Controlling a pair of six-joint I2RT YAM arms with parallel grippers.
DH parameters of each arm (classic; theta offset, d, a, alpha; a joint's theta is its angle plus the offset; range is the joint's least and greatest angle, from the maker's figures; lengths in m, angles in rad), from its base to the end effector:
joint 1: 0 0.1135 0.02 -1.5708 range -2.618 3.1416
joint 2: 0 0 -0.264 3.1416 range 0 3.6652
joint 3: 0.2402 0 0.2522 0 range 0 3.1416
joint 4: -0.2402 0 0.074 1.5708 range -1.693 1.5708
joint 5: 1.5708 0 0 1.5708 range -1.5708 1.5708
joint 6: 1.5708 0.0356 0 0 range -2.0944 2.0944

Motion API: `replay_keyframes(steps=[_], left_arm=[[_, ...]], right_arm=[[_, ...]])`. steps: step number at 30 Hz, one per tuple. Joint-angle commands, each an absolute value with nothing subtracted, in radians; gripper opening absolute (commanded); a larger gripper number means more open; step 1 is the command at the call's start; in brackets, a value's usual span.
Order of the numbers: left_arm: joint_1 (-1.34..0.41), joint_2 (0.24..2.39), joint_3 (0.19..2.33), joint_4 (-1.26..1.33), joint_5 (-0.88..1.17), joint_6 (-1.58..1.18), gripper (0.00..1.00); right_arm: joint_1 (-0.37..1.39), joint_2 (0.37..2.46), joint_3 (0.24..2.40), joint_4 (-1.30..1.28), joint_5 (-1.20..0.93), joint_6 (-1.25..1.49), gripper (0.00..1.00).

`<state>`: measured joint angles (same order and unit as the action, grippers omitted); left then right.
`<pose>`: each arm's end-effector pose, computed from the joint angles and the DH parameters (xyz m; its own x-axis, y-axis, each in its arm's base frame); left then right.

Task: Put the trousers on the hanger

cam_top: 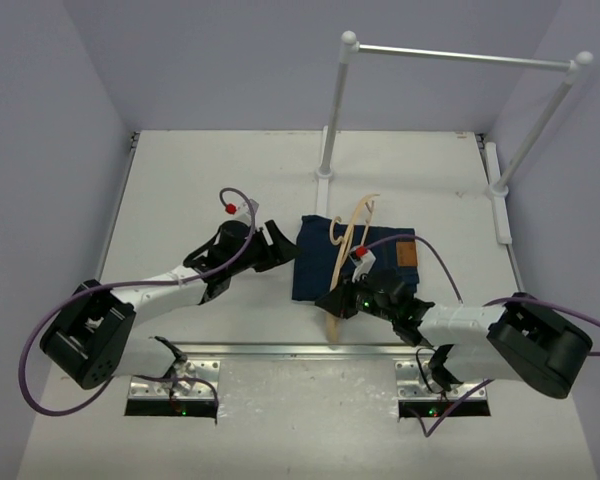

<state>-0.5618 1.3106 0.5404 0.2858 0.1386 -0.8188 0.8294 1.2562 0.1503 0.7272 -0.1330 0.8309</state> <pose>0.2228 -0.1461 0.1902 -0.7301 -0.3951 -0.5575 0.1433 0.7092 -0.6903 0.1338 0.1531 0.1321 -0.7697 0.2434 -0.5902 -0.3646 0.5914 0.7193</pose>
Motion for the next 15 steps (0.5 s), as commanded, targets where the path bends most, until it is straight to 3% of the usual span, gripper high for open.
replay_keyframes(steps=[1, 9, 15], left_arm=[[-0.551, 1.253, 0.537, 0.284, 0.136, -0.81, 0.65], [-0.552, 1.17, 0.572, 0.23, 0.184, -0.792, 0.66], [-0.552, 1.146, 0.585, 0.238, 0.248, -0.783, 0.74]], right_arm=[[0.775, 1.287, 0.194, 0.801, -0.303, 0.885, 0.0], [0.759, 1.404, 0.257, 0.804, -0.368, 0.912, 0.0], [0.758, 1.462, 0.329, 0.826, -0.476, 0.912, 0.0]])
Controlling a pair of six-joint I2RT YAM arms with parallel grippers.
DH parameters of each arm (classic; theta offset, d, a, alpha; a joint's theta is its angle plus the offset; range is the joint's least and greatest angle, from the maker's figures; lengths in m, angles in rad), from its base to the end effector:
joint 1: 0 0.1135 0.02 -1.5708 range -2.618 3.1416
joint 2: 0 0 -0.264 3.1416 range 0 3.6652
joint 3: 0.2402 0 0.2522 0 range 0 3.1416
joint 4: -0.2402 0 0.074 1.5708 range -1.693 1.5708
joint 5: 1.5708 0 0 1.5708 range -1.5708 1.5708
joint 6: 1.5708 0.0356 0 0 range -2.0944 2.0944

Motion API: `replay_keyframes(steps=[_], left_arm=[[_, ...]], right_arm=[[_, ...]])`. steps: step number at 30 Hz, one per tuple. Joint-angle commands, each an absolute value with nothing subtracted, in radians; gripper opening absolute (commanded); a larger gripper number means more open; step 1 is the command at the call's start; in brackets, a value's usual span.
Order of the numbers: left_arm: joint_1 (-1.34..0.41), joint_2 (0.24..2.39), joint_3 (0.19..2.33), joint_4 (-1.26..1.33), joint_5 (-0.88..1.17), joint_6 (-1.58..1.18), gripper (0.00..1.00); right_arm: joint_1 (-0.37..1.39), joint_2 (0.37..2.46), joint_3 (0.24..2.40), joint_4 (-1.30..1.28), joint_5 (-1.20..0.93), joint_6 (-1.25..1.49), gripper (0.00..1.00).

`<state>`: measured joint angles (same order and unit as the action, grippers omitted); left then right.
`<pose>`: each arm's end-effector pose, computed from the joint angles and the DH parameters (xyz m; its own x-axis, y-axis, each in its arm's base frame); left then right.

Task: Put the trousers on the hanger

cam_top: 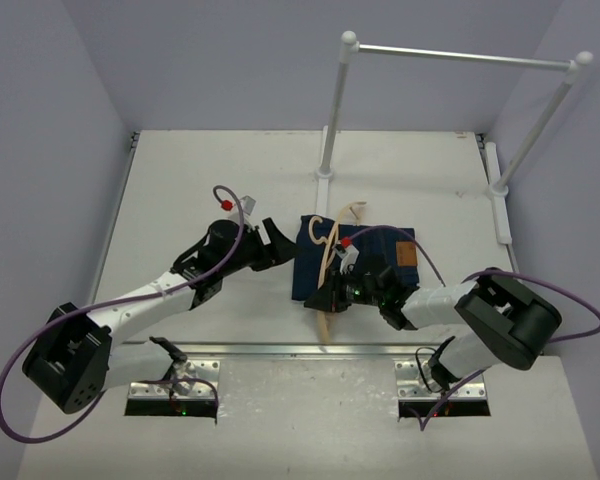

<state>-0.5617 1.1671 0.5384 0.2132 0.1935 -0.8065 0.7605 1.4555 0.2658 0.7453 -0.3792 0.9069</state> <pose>0.2074 -0.1386 0.2168 -0.7212 -0.3831 -0.5771 0.2182 0.6651 -0.7142 0.1598 0.1702 0.1246 -0.8869 0.1660 -0.4310 -0.2984 0.5062 0.8092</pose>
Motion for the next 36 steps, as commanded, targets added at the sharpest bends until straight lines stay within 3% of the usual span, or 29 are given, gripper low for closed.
replay_keyframes(steps=[1, 11, 18, 23, 29, 31, 36], left_arm=[[-0.552, 1.151, 0.588, 0.259, 0.27, -0.782, 0.76], [-0.556, 1.34, 0.629, 0.43, 0.403, -0.806, 0.8], [-0.575, 1.442, 0.727, 0.4, 0.295, -0.795, 0.78], [-0.584, 1.523, 0.793, 0.354, 0.22, -0.793, 0.5], [-0.586, 1.576, 0.816, 0.3, 0.177, -0.793, 0.03], [-0.586, 1.576, 0.807, 0.292, 0.164, -0.793, 0.0], [-0.585, 1.56, 0.794, 0.266, 0.126, -0.775, 0.0]], right_arm=[[0.758, 1.464, 0.332, 0.825, -0.478, 0.91, 0.0], [0.758, 1.512, 0.35, 0.827, -0.539, 0.865, 0.0], [0.759, 1.55, 0.377, 0.81, -0.58, 0.848, 0.0], [0.761, 1.551, 0.393, 0.772, -0.581, 0.826, 0.0], [0.761, 1.547, 0.397, 0.767, -0.597, 0.807, 0.0], [0.761, 1.539, 0.391, 0.756, -0.586, 0.8, 0.0], [0.761, 1.53, 0.378, 0.75, -0.56, 0.804, 0.14]])
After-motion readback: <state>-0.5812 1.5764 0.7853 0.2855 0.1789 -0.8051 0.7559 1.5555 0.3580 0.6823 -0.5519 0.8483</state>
